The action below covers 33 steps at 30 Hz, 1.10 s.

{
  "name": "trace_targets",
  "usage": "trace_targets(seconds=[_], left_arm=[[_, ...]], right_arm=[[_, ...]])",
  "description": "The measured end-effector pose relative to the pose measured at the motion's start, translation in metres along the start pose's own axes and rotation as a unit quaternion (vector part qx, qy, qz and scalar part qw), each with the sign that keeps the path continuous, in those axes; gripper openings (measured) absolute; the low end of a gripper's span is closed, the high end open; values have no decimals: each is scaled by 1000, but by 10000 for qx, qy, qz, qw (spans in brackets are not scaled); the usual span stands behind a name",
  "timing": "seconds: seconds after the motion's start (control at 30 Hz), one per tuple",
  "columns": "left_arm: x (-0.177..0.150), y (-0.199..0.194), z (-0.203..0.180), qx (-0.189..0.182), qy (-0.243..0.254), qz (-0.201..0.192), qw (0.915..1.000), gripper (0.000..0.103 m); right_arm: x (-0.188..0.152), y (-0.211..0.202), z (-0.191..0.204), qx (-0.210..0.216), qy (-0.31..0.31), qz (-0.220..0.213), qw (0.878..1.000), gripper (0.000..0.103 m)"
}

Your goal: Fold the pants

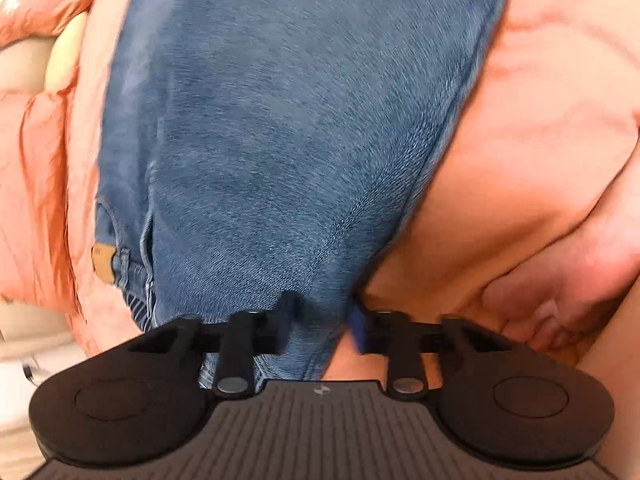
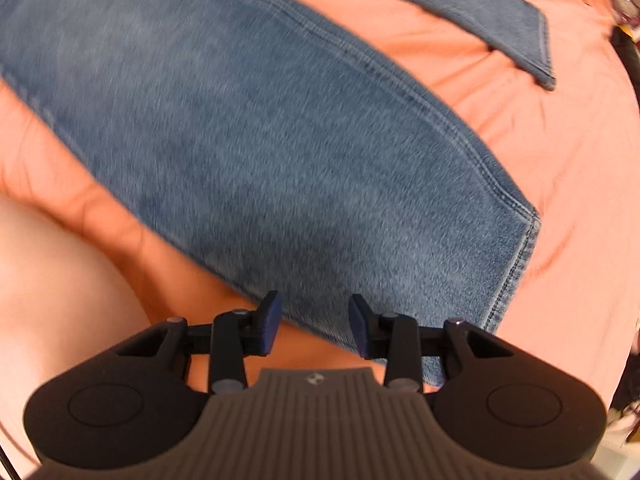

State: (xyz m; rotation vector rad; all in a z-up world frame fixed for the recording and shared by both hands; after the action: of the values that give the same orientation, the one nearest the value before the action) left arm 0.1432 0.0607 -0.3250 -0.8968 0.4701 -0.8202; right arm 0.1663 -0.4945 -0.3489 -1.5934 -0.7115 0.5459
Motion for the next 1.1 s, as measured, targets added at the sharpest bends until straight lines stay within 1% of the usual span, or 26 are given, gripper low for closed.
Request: trace_targets(seconds=[0.03, 0.13, 0.2, 0.27, 0.33, 0.37, 0.4, 0.43, 0.5, 0.57, 0.67, 0.73, 0.77, 0.8, 0.83, 0.87, 0.9, 0.93, 0.97, 1.03, 1.1], left_arm=[[0, -5, 4, 29, -160, -85, 9998, 19], [1, -22, 23, 49, -754, -335, 9966, 17], [3, -37, 37, 88, -1155, -533, 9918, 16], [7, -49, 52, 150, -1522, -729, 9855, 17], [16, -59, 61, 239, -1750, -880, 9803, 17], [22, -63, 62, 295, -1802, -945, 9786, 17], [30, -65, 62, 355, -1838, -998, 9772, 17], [31, -69, 66, 407, -1872, -1048, 9759, 17], [33, -74, 75, 476, -1991, -1161, 9719, 17], [33, -81, 84, 567, -2125, -1273, 9672, 17], [34, -97, 102, 699, -2320, -1409, 9599, 16], [35, -110, 115, 789, -2413, -1487, 9557, 16], [35, -114, 124, 843, -2456, -1521, 9537, 16], [36, -119, 132, 875, -2491, -1558, 9518, 16], [37, -123, 140, 847, -2528, -1592, 9506, 16], [39, -127, 146, 803, -2531, -1633, 9502, 16], [42, -130, 150, 783, -2474, -1661, 9513, 16], [47, -130, 152, 795, -2377, -1656, 9538, 16], [50, -129, 152, 806, -2294, -1639, 9560, 16], [56, -124, 147, 853, -2116, -1547, 9612, 16], [59, -120, 144, 802, -2097, -1523, 9625, 16]], right_arm=[[-3, 1, 1, -6, -114, 26, 9999, 38], [-12, 7, 9, 113, -424, 174, 9989, 39], [-15, 13, 11, 32, -588, 212, 9980, 39], [-16, 17, 13, -88, -652, 136, 9977, 38], [-16, 16, 15, -260, -687, 11, 9973, 25], [-17, 14, 16, -356, -712, -28, 9968, 23], [-19, 10, 16, -424, -685, -89, 9967, 16], [-20, 4, 16, -498, -629, -182, 9966, 12], [-22, -14, 12, -772, -438, -406, 9952, 7], [-24, -42, 5, -1151, -132, -728, 9906, 4], [-20, -96, -10, -1772, 362, -1307, 9748, 1], [-13, -136, -20, -2194, 529, -1643, 9602, 0], [-10, -157, -24, -2467, 564, -1770, 9511, 0], [-9, -182, -32, -2939, 644, -1848, 9356, 0], [-10, -206, -43, -3316, 748, -1934, 9203, 0], [-10, -231, -53, -3526, 922, -2068, 9080, 0], [-11, -250, -62, -3555, 1100, -2170, 9025, 0], [-11, -263, -69, -3505, 1214, -2256, 9008, 0], [-8, -270, -73, -3386, 1187, -2345, 9035, 0], [2, -262, -70, -2998, 1036, -2284, 9204, 0], [13, -233, -53, -2226, 807, -2133, 9479, 0]])
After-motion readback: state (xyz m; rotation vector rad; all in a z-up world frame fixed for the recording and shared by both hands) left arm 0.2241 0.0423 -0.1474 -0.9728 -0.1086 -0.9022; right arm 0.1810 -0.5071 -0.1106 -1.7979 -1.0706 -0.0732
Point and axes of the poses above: each gripper's, at about its wrist camera, not at the fingertips, and y roughly the way its jaws point, z to its left, x to its top, the point moved 10 cm from there along y, roughly the way its jaws point, and after that the axes turned 14 degrees about -y, right-handed, at the moved point
